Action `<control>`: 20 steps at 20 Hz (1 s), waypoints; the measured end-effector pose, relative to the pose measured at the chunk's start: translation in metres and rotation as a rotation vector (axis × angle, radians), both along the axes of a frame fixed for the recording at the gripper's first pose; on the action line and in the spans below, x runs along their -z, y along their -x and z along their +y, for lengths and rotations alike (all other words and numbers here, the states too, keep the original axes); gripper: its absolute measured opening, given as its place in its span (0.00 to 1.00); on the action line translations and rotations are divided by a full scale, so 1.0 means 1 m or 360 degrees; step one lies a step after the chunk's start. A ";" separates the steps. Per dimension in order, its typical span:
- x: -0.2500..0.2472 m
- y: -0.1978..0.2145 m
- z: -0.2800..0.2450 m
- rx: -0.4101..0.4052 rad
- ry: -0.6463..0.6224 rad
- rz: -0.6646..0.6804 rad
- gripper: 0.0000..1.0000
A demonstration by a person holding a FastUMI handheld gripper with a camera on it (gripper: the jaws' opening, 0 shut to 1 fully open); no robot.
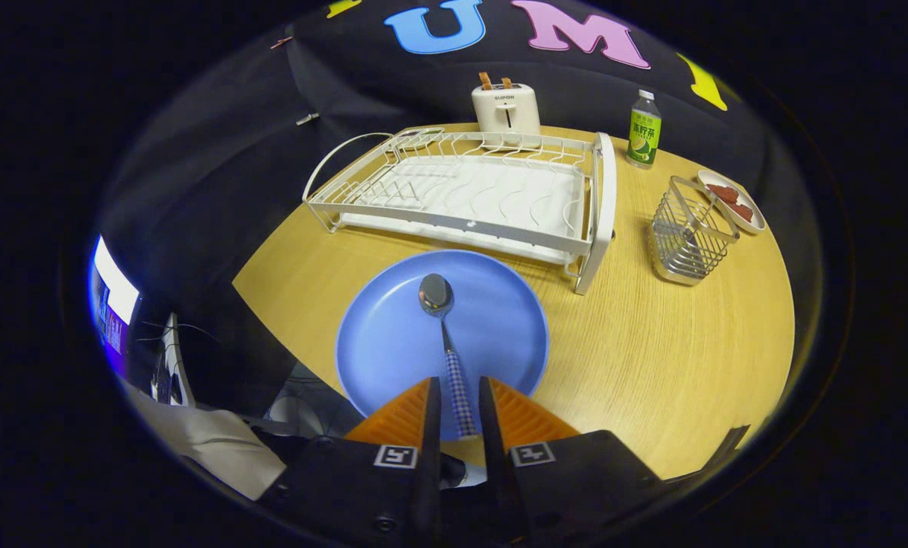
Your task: Take the plate from the dish rack, then take the spoon from the basket and place it into the plate.
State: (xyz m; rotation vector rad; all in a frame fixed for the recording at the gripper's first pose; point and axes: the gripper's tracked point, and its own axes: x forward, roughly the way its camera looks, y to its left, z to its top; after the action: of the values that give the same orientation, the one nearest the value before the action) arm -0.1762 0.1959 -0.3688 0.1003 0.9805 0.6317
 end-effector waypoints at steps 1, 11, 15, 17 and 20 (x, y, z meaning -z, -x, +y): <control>0.000 -0.005 -0.004 0.0011 -0.0001 0.0008 0.38; -0.029 -0.022 -0.007 0.0093 -0.0066 -0.0058 0.99; -0.081 -0.050 -0.020 0.0127 -0.0073 -0.0274 0.99; -0.114 -0.068 -0.029 0.0156 -0.0068 -0.0410 0.99; -0.164 -0.096 -0.047 0.0208 -0.0049 -0.0607 0.99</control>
State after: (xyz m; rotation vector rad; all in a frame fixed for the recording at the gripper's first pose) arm -0.0801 0.1491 -0.2044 0.0673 0.5907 0.5216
